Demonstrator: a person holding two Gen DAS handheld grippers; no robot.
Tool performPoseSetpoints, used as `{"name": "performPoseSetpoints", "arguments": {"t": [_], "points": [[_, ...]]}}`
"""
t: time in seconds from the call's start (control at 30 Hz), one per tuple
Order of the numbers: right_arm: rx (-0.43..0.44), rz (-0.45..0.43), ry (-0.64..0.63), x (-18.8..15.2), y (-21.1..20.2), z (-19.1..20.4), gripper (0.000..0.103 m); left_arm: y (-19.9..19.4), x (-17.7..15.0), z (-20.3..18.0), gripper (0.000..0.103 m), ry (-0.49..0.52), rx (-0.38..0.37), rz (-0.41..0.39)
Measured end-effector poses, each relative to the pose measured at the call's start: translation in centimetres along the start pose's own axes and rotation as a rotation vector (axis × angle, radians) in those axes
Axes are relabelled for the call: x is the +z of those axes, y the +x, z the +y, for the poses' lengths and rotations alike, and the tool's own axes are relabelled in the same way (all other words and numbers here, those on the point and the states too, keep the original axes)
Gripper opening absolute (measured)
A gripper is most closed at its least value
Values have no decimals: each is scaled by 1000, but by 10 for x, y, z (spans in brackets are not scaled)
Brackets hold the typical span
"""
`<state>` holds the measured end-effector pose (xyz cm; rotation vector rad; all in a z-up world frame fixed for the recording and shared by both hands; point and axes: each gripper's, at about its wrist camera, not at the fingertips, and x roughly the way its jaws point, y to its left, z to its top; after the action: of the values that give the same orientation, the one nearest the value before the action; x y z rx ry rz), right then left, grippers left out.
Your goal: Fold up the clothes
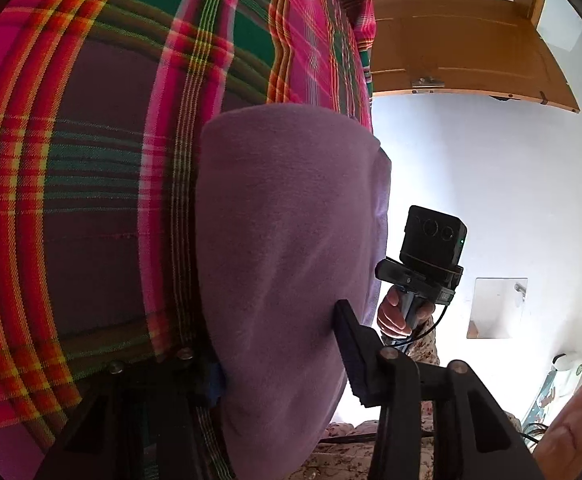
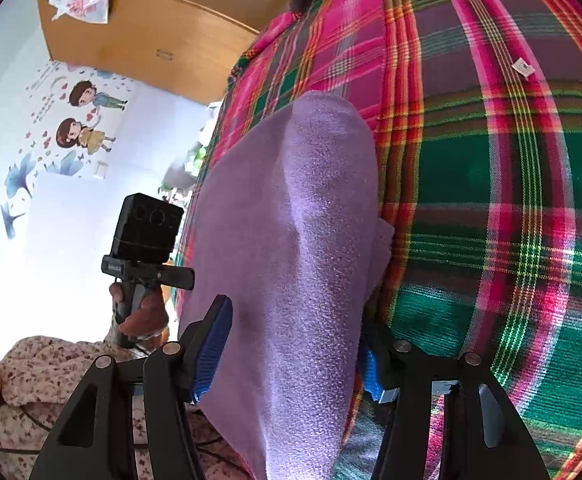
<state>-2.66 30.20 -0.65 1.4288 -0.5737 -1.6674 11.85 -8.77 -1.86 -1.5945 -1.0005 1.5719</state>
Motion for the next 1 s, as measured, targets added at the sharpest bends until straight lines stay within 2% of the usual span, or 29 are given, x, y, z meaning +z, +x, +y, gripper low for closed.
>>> {"name": "performPoseSetpoints", "arguments": {"t": [0.13, 0.27, 0.33, 0.77, 1.0], "points": [[-5, -2, 9, -1, 0, -1, 55, 2, 0, 0, 47, -6, -1, 1], [-8, -2, 32, -1, -3, -9, 37, 2, 0, -2, 46, -7, -1, 2], [-10, -8, 41, -2, -1, -10, 32, 2, 1, -3, 45, -9, 0, 2], [-46, -53, -10, -8, 0, 0, 24, 1, 7, -3, 36, -5, -1, -4], [-78, -99, -2, -13, 1, 8, 21, 3, 12, -5, 35, 14, -3, -21]]}}
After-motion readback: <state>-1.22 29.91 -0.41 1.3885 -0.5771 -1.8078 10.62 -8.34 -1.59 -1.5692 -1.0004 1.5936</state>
